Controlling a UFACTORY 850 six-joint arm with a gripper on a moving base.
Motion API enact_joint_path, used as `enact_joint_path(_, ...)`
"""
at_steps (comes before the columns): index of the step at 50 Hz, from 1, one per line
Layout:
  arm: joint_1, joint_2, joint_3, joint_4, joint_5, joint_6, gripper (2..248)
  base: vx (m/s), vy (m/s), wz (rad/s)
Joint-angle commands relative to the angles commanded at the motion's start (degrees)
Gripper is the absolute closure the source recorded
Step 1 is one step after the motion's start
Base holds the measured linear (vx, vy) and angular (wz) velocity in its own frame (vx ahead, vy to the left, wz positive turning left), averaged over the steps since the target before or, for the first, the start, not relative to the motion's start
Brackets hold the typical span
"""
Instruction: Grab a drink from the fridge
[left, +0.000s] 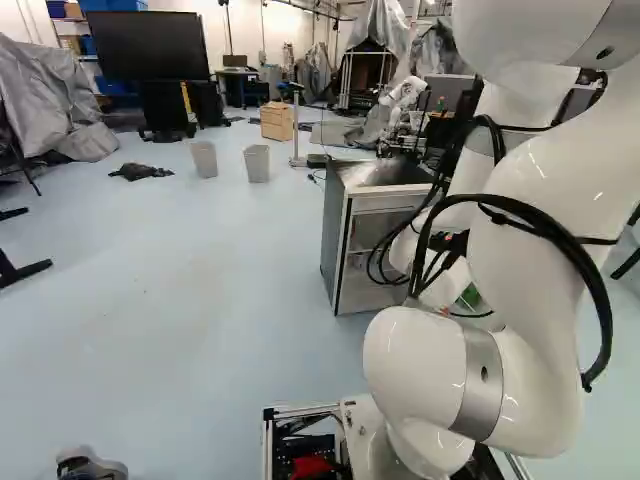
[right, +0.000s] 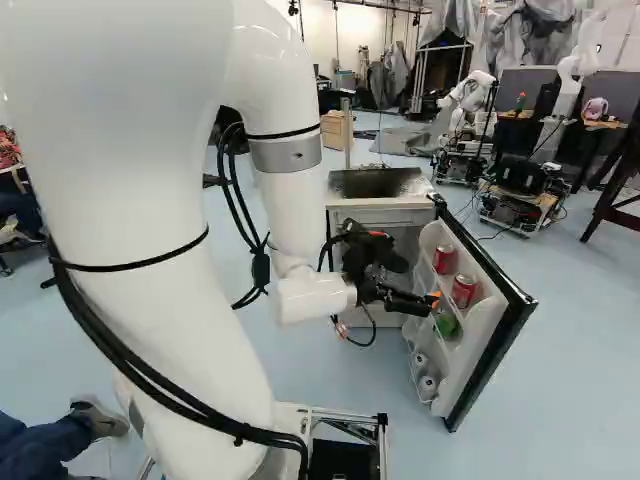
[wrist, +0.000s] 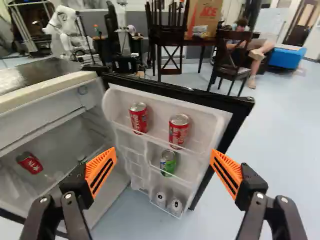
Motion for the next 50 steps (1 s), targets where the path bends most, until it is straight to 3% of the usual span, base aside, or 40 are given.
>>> enact_joint_path(24, 0.18, -5.7, -2.8, -14.44, -1.48, 0.0, 3, 0.0, 0.0, 0.0)
enact_joint_path(50, -1.93, -13.99, -8.27, -30.13, -2.89, 0.0, 3, 0.0, 0.0, 0.0)
